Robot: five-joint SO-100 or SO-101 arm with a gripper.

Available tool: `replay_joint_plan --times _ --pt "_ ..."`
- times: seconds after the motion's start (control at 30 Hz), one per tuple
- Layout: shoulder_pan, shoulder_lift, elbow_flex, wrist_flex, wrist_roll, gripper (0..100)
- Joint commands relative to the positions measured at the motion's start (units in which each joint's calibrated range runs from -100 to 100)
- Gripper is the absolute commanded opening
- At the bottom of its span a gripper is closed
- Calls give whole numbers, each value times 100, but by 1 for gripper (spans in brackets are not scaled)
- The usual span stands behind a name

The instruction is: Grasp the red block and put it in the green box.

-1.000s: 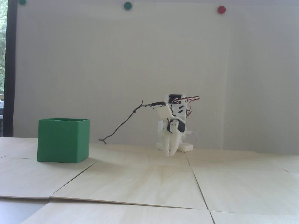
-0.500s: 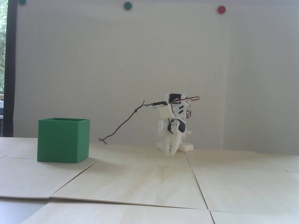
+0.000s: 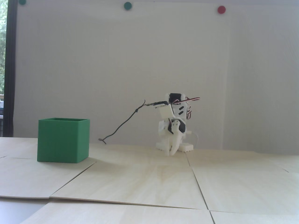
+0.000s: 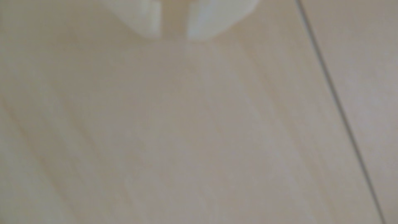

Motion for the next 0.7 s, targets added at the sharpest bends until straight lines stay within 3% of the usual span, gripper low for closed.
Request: replay_joint_plan --times 0.0,0.17,0.37,0.67 --pt "-12 -26 12 90 25 2" --pt "-20 -26 12 90 82 2" --pt "53 -26 21 191 1155 2" --pt "-4 -26 21 208 1191 2"
